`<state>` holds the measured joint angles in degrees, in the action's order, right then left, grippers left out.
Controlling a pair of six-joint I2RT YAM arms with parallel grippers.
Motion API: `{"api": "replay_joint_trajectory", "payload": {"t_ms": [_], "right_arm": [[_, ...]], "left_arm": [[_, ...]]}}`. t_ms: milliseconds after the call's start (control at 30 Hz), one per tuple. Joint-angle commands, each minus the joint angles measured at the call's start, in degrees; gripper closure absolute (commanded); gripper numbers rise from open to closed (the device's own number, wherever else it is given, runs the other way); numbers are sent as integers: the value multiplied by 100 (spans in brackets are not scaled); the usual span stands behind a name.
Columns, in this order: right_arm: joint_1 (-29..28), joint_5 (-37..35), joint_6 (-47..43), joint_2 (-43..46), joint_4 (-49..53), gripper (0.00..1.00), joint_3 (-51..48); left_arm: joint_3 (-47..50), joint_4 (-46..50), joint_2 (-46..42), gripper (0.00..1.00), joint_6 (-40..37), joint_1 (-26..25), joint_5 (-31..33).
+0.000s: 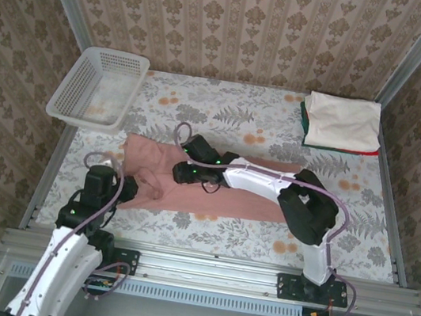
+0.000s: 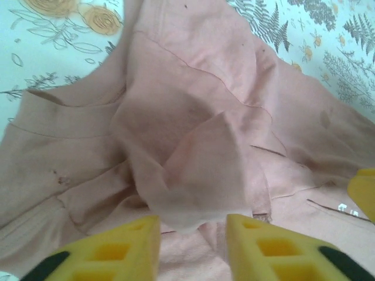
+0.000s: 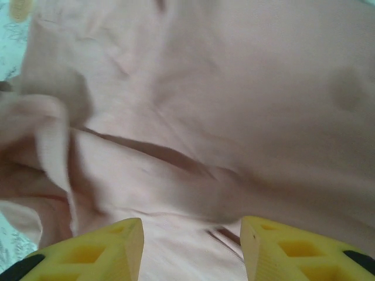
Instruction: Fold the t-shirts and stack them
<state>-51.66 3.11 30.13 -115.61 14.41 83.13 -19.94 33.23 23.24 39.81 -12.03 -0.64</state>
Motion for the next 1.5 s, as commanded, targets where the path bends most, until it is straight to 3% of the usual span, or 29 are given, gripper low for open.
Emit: {"api": "replay_joint_trajectory", "payload": {"t_ms": [0,167,300,533,667,800,933,1033,1233,1333,1467], "right_arm": [[-181,-386,-182,-548,483,52,828],[-384,-450,-400,-1337,1003,55,1908],[-680,-757,-747,-1656,1375,55,2338],[-988,-598,-1119,-1206,840,58,1673],[-1135,-294,-1424,-965,467,59,1289],[-1196,276,-1640,-928,146,60,1004],[-1216,418,-1678,-728,-38,57,768],[-1142,475,-1661,-308,-206,53,488],[-777,383,-1568,594,-37,45,-143],[-474,205,-1382,1087,-40,44,-721],[199,-598,-886,1454,433,43,-1235]], "left_arm": [[47,143,-356,53,468,-18,548],[-217,187,-267,42,282,146,950],[-651,47,406,36,20,507,920],[-951,-534,1360,33,-186,1335,240],[-970,-891,1646,32,-158,1985,-487],[-1020,-1014,1798,31,-277,2242,-816],[-1060,-1091,2108,30,-420,2237,-1393],[-944,-1307,2439,31,-432,1922,-1823],[-1077,-1084,3094,38,-702,926,-1746],[-932,-886,2884,44,-633,635,-1579],[-628,-482,2360,53,-449,494,-1212]]}}
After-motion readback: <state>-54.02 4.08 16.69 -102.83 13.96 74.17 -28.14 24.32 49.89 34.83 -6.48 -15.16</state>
